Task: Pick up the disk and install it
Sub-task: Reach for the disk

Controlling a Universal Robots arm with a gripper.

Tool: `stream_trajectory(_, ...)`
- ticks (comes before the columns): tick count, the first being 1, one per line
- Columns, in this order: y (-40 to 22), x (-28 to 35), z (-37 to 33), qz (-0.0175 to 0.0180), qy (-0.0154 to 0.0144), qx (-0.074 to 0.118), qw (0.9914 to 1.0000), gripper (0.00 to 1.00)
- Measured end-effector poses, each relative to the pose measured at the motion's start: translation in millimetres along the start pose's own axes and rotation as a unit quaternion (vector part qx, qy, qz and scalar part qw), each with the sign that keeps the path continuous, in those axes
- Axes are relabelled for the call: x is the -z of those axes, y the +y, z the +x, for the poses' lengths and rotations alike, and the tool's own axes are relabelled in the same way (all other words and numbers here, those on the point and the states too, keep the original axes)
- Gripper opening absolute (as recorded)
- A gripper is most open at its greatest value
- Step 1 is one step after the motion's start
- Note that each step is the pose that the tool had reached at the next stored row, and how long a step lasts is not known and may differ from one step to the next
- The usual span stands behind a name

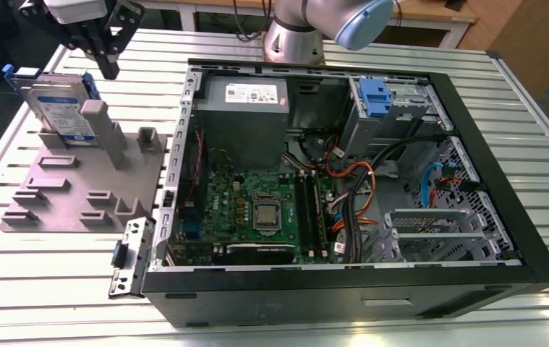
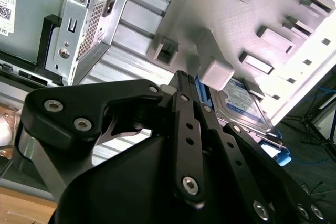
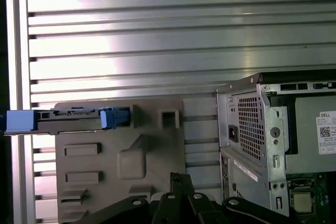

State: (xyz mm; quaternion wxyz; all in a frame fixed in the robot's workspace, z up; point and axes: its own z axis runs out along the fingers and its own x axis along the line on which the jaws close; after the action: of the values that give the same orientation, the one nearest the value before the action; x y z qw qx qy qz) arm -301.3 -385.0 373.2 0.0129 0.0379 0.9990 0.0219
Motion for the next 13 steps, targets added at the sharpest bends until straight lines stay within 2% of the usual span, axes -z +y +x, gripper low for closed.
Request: stream_trajectory(13, -0.2, 0.0, 1.7, 0.0001, 0.0001, 0.0, 1.0, 0.11)
